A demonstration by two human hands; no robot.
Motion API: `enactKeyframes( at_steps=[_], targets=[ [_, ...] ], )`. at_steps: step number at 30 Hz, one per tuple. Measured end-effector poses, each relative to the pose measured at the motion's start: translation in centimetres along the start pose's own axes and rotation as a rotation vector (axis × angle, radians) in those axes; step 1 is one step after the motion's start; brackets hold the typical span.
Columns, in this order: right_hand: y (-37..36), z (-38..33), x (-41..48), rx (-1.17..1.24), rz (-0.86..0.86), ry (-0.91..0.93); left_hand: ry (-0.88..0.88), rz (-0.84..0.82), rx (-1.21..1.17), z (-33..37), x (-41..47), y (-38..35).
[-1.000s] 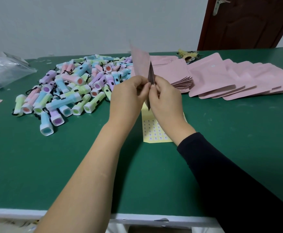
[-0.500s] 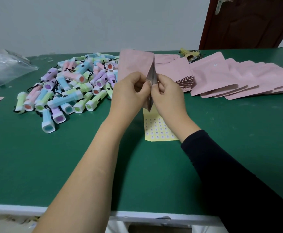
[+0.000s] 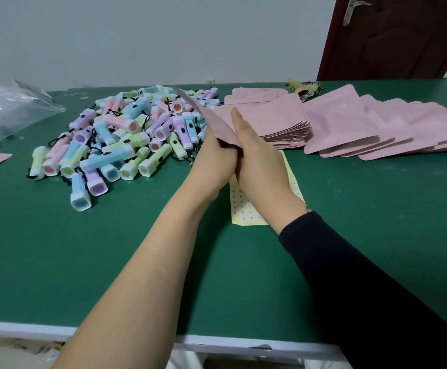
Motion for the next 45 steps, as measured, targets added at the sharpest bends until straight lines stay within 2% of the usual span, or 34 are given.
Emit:
enactKeyframes(
  at_steps=[4, 9, 12, 16, 21, 26, 33, 36, 39, 45],
  targets=[
    [0.1, 0.8, 0.1, -0.023, -0.029, -0.009, 0.063, 0.043, -0.025, -1.0, -0.2, -0.6],
    [0.5, 0.2, 0.4, -0.027, 0.047, -0.011, 0.162, 0.139, -0.118, -1.9, 0.1, 0.1],
    [0.6, 0.5, 0.3, 0.023, 0.081, -0.029, 0.075, 0.127, -0.031, -1.2, -0.3, 0.0],
    [0.2, 2.9, 0.4, -0.165, -0.008, -0.103, 0.081, 0.149, 0.057, -1.6, -0.1, 0.6],
    [1.1, 3.5, 0.4, -0.112, 0.057, -0.226, 0.134, 0.157, -0.044, -1.8, 0.1, 0.9],
    [3.2, 0.3, 0.2, 0.121, 0.303, -0.122, 0.16, 0.231, -0.105, -2.0, 0.6, 1.9],
    [0.5, -2.4, -1.3, 0.384, 0.135, -0.096, 0.072, 0.304, -0.083, -1.5, 0.8, 3.8],
    [-1.1, -1.2, -1.3, 0.457, -0.015, -0.279, 0.045, 0.235, -0.067, -0.9, 0.1, 2.7],
    [-1.9, 0.7, -1.0, 0.557, -0.085, -0.493, -0.021, 0.138, -0.02, -0.3, -1.0, 0.7],
    [-1.1, 1.8, -0.5, 0.662, -0.048, -0.575, -0.009, -0.006, 0.067, -1.0, -1.4, -1.6]
  ],
)
Point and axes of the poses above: each hand's wrist, its own x-axis towards the middle knuckle, its own y-axis out of the back of the hand, z = x × y, the point moved 9 cm from there along x, towards the middle knuckle, and after that the axes turned 15 degrees about z, right-handed, at the moved point
